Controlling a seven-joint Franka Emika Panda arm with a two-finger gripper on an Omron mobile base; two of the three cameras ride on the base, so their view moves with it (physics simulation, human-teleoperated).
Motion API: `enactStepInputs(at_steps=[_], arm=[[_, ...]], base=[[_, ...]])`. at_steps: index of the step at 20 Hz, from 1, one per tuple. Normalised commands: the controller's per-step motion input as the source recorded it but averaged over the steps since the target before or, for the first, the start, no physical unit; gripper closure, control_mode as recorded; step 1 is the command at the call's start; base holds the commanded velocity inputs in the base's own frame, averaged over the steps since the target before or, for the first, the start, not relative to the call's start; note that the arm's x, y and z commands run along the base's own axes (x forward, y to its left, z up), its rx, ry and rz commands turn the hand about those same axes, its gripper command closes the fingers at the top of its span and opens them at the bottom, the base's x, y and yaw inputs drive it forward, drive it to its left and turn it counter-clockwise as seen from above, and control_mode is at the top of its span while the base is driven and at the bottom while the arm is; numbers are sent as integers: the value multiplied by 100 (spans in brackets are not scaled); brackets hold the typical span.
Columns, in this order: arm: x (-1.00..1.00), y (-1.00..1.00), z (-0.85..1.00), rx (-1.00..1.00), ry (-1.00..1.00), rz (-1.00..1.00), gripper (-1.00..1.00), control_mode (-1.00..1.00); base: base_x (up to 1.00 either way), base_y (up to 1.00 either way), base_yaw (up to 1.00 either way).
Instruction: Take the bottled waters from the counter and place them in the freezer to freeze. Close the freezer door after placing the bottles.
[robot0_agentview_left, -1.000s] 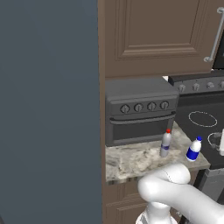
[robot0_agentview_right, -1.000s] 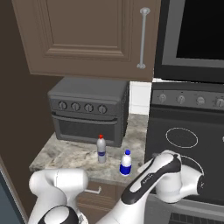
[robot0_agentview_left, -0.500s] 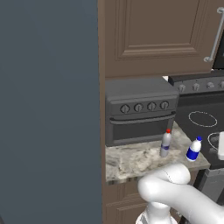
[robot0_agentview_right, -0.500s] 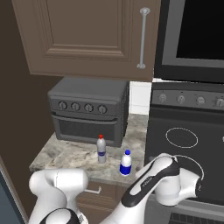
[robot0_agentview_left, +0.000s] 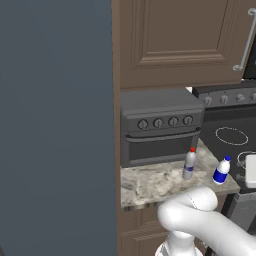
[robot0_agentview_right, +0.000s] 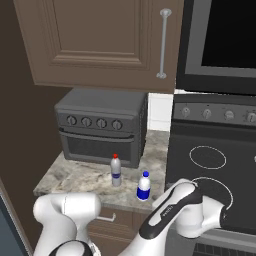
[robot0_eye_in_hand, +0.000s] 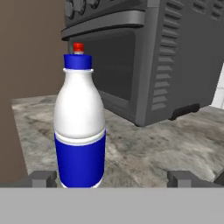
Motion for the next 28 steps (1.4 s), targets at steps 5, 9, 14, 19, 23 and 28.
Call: enactStepInputs(at_steps=[5, 9, 14, 19, 23, 28], arm=[[0, 5, -9, 0, 0, 5, -100, -100], [-6, 16, -6, 0, 0, 6, -100, -100], [0, 20, -5, 0, -1, 10, -100, -100], [0, 16, 0, 0, 0, 7, -100, -100], [0, 1, 0, 4, 2, 2, -100, -100], [0, 0, 0, 8, 6, 0, -100, -100]], base=[[0, 0, 0], [0, 0, 0], [0, 0, 0], [0, 0, 0], [0, 0, 0], [0, 0, 0]])
